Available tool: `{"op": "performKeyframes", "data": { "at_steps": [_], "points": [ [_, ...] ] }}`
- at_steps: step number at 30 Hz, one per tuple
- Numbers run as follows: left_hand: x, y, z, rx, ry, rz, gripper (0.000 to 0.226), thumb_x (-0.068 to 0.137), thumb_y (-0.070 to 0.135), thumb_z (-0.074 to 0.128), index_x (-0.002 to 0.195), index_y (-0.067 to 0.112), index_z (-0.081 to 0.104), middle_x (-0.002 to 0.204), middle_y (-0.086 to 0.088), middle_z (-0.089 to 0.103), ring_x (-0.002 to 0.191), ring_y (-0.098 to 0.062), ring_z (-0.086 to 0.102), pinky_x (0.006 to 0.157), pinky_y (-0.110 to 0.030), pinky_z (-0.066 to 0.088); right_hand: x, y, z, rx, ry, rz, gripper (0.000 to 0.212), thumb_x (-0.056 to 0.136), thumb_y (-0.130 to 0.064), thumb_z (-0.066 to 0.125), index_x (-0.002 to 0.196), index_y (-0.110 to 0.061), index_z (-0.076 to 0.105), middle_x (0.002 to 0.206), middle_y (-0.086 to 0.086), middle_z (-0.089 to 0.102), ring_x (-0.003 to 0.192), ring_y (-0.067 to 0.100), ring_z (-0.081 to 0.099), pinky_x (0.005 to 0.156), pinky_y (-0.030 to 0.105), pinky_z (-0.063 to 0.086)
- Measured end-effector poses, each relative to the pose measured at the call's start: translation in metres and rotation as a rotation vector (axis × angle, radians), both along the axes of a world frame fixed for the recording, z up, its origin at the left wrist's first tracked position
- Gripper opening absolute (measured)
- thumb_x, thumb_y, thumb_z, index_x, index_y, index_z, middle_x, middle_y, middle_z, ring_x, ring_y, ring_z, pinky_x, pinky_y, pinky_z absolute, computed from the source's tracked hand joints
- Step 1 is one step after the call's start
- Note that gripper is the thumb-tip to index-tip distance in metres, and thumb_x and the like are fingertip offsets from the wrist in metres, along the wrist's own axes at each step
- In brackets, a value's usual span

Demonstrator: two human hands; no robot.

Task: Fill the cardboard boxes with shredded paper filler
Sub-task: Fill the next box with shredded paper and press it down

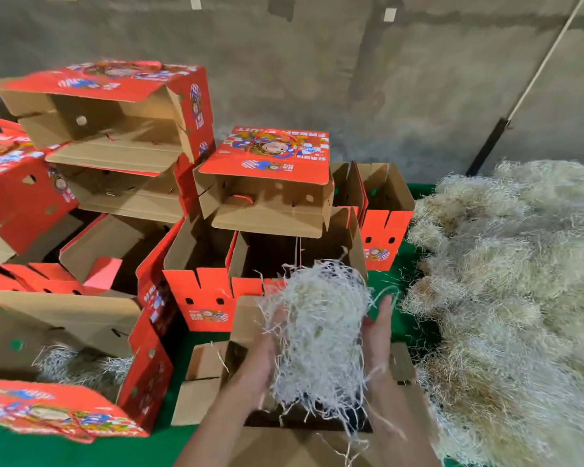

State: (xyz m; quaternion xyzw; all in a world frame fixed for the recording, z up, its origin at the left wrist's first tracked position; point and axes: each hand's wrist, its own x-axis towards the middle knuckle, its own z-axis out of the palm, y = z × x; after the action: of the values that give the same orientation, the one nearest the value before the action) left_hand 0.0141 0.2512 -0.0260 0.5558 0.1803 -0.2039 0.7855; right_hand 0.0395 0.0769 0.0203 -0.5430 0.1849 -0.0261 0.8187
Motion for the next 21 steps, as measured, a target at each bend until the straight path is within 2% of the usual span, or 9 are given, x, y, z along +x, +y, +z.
{"op": "performKeyframes", "data": {
  "at_steps": [2,4,7,10,12,14,17,18,21],
  "points": [
    [-0.005,-0.011,-0.002,-0.054,0.044,0.01,0.085,0.052,0.092,0.065,0.118,0.037,0.07,0.102,-0.002,0.077,0.092,-0.019,0.074,0.082,-0.039,0.059,-0.007,0.011,-0.004,-0.184,-0.083,0.081,0.038,0.11,-0.006,0.02,0.129,-0.014,0.053,0.124,0.012,0.062,0.099,0.001,0.064,0.089,0.023,0.05],
    [-0.007,-0.015,-0.002,-0.074,0.023,0.007,0.095,0.05,0.097,0.06,0.121,0.035,0.068,0.107,-0.008,0.076,0.099,-0.022,0.071,0.09,-0.041,0.053,-0.014,0.019,-0.013,-0.35,-0.137,0.107,0.029,0.107,0.0,0.034,0.118,-0.005,0.06,0.11,0.03,0.059,0.089,0.02,0.056,0.092,0.047,0.045],
    [-0.009,-0.023,0.011,-0.084,-0.031,0.076,0.074,0.061,0.081,0.067,0.114,0.029,0.067,0.107,0.001,0.076,0.11,-0.025,0.067,0.106,-0.048,0.045,-0.023,0.029,-0.014,-0.364,-0.193,0.189,0.026,0.107,-0.009,0.038,0.11,-0.01,0.064,0.078,0.006,0.066,0.067,0.013,0.062,0.064,0.03,0.053],
    [-0.011,-0.031,0.002,0.123,-0.002,0.198,0.028,0.093,0.044,0.064,0.103,0.018,0.067,0.107,-0.009,0.074,0.099,-0.027,0.067,0.089,-0.038,0.054,-0.022,0.039,-0.011,-0.214,-0.094,0.192,0.046,0.108,-0.008,0.025,0.084,-0.012,0.064,0.049,-0.003,0.062,0.043,0.002,0.06,0.045,0.014,0.048],
    [-0.014,-0.032,0.003,0.176,0.022,0.228,0.025,0.098,0.035,0.058,0.114,0.016,0.063,0.125,-0.015,0.064,0.09,-0.017,0.065,0.072,-0.027,0.054,-0.021,0.041,-0.006,-0.427,-0.072,0.141,0.039,0.109,-0.007,0.028,0.082,-0.015,0.055,0.055,-0.005,0.061,0.046,-0.007,0.058,0.048,0.008,0.044],
    [-0.011,-0.026,0.009,0.175,-0.109,0.196,0.044,0.094,0.044,0.06,0.134,0.026,0.051,0.137,-0.009,0.059,0.104,-0.015,0.064,0.09,-0.032,0.053,-0.019,0.042,-0.007,-0.506,-0.151,0.036,0.034,0.109,-0.008,0.035,0.081,-0.022,0.049,0.068,-0.005,0.053,0.056,-0.012,0.055,0.056,0.005,0.041],
    [0.002,-0.018,0.011,0.056,-0.099,0.149,0.06,0.079,0.064,0.069,0.126,0.027,0.061,0.12,-0.009,0.069,0.109,-0.026,0.067,0.1,-0.042,0.052,-0.016,0.037,-0.014,-0.692,-0.221,-0.056,0.025,0.107,-0.023,0.038,0.088,-0.017,0.052,0.081,0.004,0.058,0.073,0.005,0.057,0.072,0.026,0.049],
    [0.002,-0.016,0.009,0.018,-0.051,0.13,0.059,0.088,0.061,0.061,0.128,0.018,0.064,0.112,-0.017,0.07,0.106,-0.036,0.066,0.1,-0.042,0.052,-0.016,0.037,-0.016,-0.651,-0.22,-0.052,0.025,0.107,-0.029,0.038,0.09,-0.018,0.053,0.084,0.0,0.059,0.075,0.008,0.056,0.076,0.029,0.051],
    [0.001,-0.023,0.002,0.066,-0.108,0.169,0.048,0.103,0.037,0.051,0.143,0.01,0.051,0.109,-0.02,0.068,0.1,-0.038,0.066,0.084,-0.028,0.057,-0.024,0.044,-0.016,-0.455,-0.266,0.138,0.015,0.104,-0.04,0.033,0.095,-0.037,0.044,0.092,-0.017,0.053,0.077,-0.008,0.052,0.071,0.007,0.045]
  ]
}}
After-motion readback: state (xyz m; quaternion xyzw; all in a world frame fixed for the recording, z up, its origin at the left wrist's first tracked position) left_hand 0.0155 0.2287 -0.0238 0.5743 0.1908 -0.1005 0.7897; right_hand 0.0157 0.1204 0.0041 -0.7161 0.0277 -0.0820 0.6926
